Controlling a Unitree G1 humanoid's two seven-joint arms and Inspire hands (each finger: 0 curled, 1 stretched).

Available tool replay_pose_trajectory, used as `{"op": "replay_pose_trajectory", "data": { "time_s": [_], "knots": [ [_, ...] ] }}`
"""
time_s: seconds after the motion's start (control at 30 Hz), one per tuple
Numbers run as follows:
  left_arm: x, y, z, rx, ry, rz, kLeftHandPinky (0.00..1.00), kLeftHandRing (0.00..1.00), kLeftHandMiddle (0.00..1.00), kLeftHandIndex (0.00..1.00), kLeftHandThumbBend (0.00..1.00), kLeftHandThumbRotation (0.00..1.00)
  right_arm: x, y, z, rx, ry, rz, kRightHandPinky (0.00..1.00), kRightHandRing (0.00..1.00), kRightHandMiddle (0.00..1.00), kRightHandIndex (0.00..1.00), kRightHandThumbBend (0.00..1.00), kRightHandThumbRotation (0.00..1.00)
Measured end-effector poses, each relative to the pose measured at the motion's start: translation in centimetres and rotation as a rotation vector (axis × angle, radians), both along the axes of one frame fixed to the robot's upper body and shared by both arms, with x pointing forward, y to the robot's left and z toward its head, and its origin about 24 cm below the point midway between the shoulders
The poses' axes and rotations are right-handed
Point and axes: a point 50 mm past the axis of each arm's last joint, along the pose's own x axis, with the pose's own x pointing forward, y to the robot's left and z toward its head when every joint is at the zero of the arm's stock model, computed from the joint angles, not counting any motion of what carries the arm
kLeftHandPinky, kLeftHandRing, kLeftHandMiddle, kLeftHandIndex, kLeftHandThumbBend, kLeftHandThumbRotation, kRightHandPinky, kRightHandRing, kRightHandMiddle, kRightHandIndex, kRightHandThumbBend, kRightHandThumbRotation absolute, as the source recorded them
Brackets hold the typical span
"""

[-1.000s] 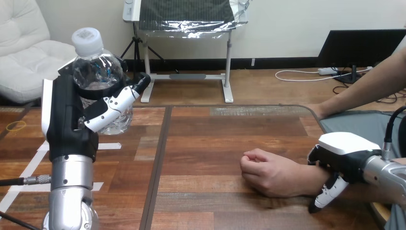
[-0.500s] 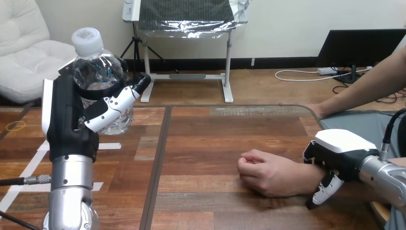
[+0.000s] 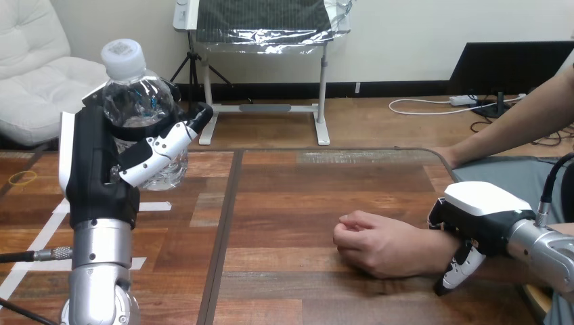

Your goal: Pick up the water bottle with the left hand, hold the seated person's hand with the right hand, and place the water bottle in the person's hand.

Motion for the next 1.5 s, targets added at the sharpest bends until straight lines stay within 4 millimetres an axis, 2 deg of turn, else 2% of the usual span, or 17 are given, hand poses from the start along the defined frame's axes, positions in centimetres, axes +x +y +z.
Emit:
{"op": "replay_pose_trajectory", "data": {
  "time_s": [0.57, 0.97, 1.5],
  "knots": [
    [-0.01, 0.06, 0.01, -0.002, -0.001, 0.001, 0.22, 0.28, 0.33, 0.41, 0.57, 0.00, 0.03, -0.09, 0.03, -0.003, 0.015, 0.001, 0.14, 0.20, 0.29, 0.33, 0.87, 0.03],
    [0.01, 0.14, -0.02, -0.011, 0.000, -0.001, 0.22, 0.28, 0.34, 0.41, 0.56, 0.00, 0.01, -0.25, 0.15, 0.010, 0.030, -0.004, 0.18, 0.25, 0.34, 0.38, 0.87, 0.01],
    [0.74, 0.09, -0.85, -0.006, 0.036, 0.004, 0.23, 0.29, 0.34, 0.41, 0.58, 0.00, -0.02, -0.51, 0.62, 0.041, 0.022, 0.003, 0.14, 0.19, 0.27, 0.30, 0.90, 0.04]
  ]
}}
